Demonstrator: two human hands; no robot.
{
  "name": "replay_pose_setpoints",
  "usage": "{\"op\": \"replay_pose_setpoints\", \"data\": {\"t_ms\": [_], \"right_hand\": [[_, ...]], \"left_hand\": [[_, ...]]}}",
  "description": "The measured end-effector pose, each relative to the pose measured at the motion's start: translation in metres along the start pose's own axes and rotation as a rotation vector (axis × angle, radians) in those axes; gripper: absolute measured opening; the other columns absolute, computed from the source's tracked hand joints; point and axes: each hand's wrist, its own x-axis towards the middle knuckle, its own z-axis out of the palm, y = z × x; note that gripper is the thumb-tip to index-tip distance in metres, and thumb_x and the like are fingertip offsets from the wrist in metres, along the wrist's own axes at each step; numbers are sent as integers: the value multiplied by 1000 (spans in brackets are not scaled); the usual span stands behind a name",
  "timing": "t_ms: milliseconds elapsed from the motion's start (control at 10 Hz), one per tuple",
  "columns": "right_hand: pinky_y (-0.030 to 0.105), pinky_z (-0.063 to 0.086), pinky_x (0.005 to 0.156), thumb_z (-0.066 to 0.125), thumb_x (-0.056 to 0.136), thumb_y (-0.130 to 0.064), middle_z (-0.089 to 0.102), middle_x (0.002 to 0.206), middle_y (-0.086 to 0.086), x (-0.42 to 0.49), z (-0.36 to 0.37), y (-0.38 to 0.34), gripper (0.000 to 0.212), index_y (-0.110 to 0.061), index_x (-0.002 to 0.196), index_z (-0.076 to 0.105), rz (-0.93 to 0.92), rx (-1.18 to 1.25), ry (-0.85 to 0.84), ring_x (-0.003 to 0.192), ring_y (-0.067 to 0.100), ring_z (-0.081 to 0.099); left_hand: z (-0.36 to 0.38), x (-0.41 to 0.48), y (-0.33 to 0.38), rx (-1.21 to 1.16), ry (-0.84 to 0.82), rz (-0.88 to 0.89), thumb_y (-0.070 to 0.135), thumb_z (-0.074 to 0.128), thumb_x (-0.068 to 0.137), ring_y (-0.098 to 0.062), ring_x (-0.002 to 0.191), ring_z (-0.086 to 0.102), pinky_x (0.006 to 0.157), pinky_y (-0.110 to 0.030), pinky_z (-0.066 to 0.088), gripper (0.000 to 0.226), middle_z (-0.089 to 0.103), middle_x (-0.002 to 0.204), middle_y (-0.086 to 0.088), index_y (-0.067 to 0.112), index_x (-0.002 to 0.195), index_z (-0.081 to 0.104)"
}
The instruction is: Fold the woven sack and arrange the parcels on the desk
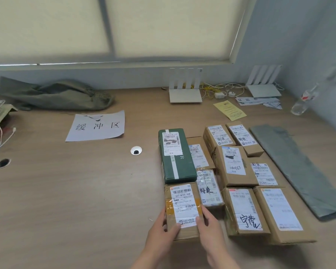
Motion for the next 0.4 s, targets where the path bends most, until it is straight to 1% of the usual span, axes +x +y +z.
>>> {"op": "replay_pose_setpoints", "data": {"t_ms": [100, 200, 300, 400], "right_hand": [[16, 48, 91, 49, 104, -14, 62, 140, -7, 8, 0, 0, 46, -26, 148, 48, -18, -21, 14, 123, 11, 56], [26, 45, 104, 50, 104, -13, 61, 141, -7, 13, 0, -1, 47, -24, 149, 48, -31, -54, 24, 128, 12, 53], [28, 45, 107, 52, 102, -12, 61, 141, -6, 15, 1, 0, 46, -22, 147, 50, -28, -88, 35, 129, 13, 54], [37, 43, 113, 55, 100, -15, 56, 147, -4, 10, 2, -6, 49, -22, 148, 48, -93, -124, 112, 135, 16, 51]], "left_hand": [[2, 9, -3, 26, -1, 7, 27, 70, 90, 14, 109, 55, 88, -14, 49, 55, 63, 114, 37, 55, 128, 41], [3, 13, -3, 31, 3, 5, 24, 71, 90, 18, 103, 54, 84, -12, 48, 56, 63, 112, 35, 51, 130, 41], [2, 11, -1, 24, 17, -45, 28, 72, 90, 6, 109, 56, 92, -20, 48, 64, 63, 121, 21, 42, 142, 37], [1, 7, 1, 28, 47, -52, 43, 76, 83, -16, 137, 47, 110, -33, 42, 86, 49, 151, 2, 35, 153, 26]]}}
